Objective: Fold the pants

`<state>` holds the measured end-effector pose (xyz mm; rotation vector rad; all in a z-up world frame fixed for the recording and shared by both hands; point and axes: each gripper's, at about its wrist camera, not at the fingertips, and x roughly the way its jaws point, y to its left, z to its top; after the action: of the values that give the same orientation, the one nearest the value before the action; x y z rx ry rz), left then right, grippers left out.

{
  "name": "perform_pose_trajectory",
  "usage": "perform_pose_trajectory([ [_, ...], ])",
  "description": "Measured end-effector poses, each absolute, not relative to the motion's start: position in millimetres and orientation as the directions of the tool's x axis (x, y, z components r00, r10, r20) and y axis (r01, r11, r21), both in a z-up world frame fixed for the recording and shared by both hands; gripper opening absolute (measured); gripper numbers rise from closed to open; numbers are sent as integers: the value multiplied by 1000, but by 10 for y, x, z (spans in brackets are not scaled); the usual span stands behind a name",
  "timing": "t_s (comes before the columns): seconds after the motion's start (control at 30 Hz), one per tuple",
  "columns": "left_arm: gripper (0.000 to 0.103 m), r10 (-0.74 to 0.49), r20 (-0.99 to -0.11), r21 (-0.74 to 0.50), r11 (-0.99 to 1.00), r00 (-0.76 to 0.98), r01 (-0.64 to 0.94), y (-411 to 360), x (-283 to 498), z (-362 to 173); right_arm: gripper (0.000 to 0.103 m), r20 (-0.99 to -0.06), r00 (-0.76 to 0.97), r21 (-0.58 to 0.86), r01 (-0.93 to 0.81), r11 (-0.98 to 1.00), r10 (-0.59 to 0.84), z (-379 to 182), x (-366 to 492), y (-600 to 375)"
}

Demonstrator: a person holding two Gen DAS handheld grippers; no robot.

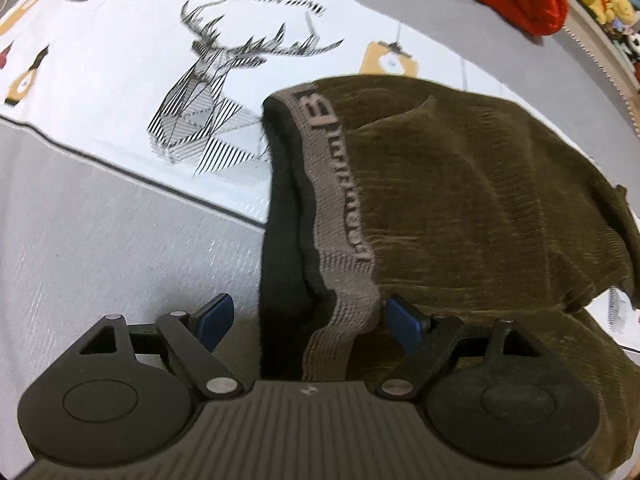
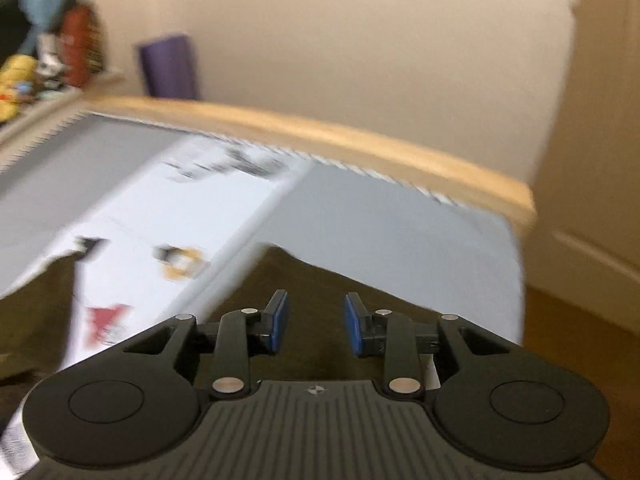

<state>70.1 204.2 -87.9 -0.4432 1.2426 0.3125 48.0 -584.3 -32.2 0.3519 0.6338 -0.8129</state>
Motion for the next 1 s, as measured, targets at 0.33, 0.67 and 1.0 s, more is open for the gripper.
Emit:
perform_pose_trajectory([
  [0.33,74,-63,-959,-178,893,278,-413,1944,687,-1048,36,-575,771,229,473,851,-274,-25,836,-4776],
  [0.67,18,21,-941,-76,959,337,-272,1880,521,-821,37,-531,842,222,249,943,-98,151,948,-3780],
  [1.0,24,193,-873,67,957,448,-281,1686,515,-441,37,-559,827,208,205,956,-56,71,1061,-3610],
])
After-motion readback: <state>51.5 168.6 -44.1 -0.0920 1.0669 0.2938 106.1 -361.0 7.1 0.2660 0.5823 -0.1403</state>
